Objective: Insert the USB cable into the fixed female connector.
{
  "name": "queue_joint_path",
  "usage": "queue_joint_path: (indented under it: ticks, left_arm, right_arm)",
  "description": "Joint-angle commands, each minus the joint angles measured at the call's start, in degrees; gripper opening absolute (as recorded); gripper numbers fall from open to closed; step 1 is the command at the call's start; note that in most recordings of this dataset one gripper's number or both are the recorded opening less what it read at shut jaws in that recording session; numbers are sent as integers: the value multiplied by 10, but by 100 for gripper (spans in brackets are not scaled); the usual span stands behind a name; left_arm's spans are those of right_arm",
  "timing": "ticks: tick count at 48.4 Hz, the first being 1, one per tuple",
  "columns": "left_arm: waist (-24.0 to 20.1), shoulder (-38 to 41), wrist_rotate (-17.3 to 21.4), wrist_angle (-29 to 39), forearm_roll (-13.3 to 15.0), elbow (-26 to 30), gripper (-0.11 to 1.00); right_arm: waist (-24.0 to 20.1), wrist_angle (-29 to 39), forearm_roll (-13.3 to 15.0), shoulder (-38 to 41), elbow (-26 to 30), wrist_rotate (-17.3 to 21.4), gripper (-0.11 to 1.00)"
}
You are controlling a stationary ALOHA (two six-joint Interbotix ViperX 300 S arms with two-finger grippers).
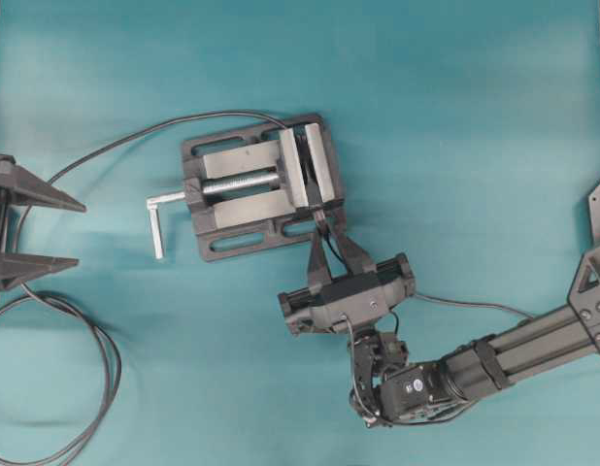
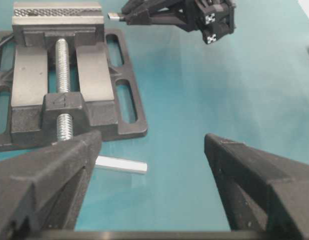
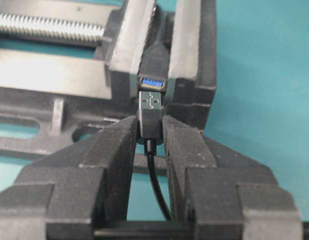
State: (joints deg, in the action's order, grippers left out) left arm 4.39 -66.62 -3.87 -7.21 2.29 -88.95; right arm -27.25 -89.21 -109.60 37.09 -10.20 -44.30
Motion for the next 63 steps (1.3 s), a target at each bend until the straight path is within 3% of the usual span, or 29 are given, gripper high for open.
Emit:
queue_joint_path:
  ticks: [1, 63]
  left_arm:
    - [3, 8, 8, -6, -2, 5, 100]
    - [2, 8, 8, -7, -2, 5, 100]
  right_arm:
    - [3, -7, 0, -11, 11, 0, 22]
    - [14, 5, 0, -8, 13, 2, 22]
